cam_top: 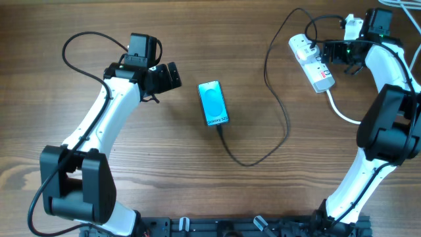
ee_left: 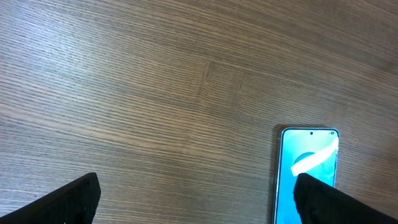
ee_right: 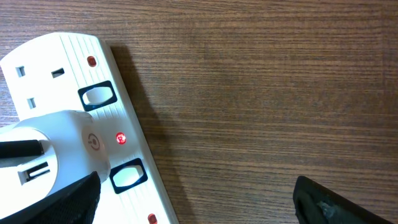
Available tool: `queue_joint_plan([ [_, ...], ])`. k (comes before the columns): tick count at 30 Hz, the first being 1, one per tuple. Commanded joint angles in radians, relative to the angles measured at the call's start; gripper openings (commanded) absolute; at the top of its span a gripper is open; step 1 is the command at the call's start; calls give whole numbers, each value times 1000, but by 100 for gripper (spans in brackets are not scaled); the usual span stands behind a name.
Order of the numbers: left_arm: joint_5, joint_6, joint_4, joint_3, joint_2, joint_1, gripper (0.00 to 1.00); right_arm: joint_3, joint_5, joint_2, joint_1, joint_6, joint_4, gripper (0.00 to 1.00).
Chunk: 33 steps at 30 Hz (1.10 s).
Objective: Plug charger to phone and switch on socket
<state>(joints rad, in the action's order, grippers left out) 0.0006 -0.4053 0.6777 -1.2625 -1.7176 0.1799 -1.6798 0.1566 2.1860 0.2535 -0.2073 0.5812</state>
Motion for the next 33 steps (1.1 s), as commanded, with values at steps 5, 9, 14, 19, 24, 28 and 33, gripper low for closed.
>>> queue_joint_plan([
  [5, -29, 5, 0, 0, 5, -6, 100, -21, 21, -30, -6, -2, -4, 100],
  [9, -28, 5, 45, 1, 5, -5, 100, -21, 21, -30, -6, -2, -4, 100],
  [14, -28, 4, 40, 16, 5, 9, 100, -21, 21, -30, -6, -2, -4, 100],
  [19, -28, -3, -110, 90, 5, 50, 100, -21, 21, -30, -6, -2, -4, 100],
  [24, -28, -3, -267, 178, 5, 80, 100, -21, 21, -30, -6, -2, -4, 100],
  [28, -25, -3, -319, 230, 5, 80, 100, -21, 21, -30, -6, -2, -4, 100],
  [33, -21, -3, -413, 318, 5, 80, 100, -21, 21, -30, -6, -2, -4, 100],
])
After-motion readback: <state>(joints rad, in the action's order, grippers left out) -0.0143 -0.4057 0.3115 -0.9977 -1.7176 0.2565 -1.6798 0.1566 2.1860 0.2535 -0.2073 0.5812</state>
